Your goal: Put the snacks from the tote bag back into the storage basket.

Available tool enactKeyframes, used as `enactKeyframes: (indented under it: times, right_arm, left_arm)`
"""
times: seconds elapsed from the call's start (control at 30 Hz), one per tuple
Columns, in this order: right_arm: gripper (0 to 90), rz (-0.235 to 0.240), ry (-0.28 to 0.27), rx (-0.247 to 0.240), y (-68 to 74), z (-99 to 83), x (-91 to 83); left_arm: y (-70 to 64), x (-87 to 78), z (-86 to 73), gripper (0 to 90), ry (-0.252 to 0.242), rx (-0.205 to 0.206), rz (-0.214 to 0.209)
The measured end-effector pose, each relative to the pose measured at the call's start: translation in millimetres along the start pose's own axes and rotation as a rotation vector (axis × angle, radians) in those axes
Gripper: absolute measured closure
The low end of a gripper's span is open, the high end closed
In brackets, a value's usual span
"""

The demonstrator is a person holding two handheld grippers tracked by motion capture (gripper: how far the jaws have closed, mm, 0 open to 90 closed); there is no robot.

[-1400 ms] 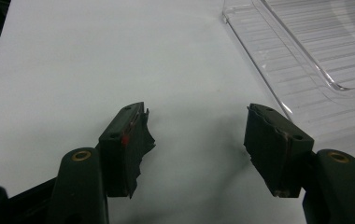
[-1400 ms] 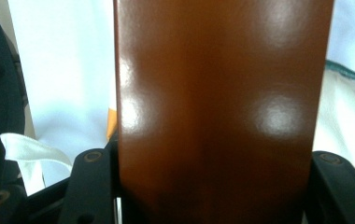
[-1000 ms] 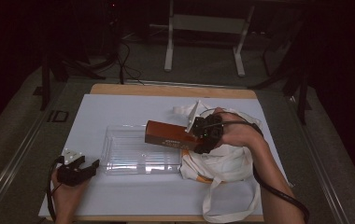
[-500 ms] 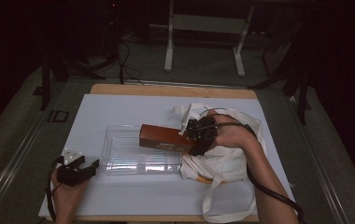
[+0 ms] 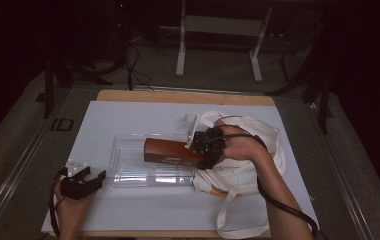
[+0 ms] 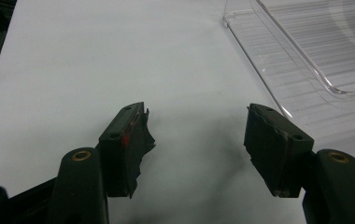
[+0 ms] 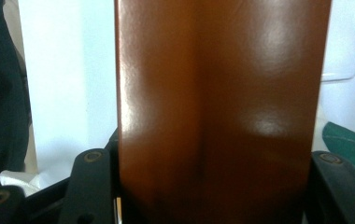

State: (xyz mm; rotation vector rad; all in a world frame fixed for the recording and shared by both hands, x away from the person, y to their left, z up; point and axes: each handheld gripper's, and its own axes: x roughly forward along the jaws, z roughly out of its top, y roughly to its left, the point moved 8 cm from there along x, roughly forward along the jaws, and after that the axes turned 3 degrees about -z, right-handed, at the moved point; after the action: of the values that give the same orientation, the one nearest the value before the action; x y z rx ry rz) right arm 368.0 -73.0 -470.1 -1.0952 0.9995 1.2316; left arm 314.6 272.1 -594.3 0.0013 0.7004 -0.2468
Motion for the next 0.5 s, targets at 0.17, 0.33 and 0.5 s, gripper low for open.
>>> enactKeyframes:
  times: [0.17, 0.33, 0.5]
  right_arm:
    - [43.0, -0.001, 0.019, -0.009, 0.6, 3.1, 3.9]
    - [43.0, 0.001, 0.020, -0.019, 1.2, 6.6, 7.0]
    - [43.0, 0.006, 0.023, -0.021, 2.1, 8.8, 8.6]
  left_arm:
    - [-0.1, 0.2, -0.1, 39.1, 0.002, 0.001, -0.002]
    - [-0.1, 0.2, -0.1, 39.1, 0.003, 0.002, -0.002]
    - [-0.1, 0.3, -0.1, 39.1, 0.003, 0.002, -0.003]
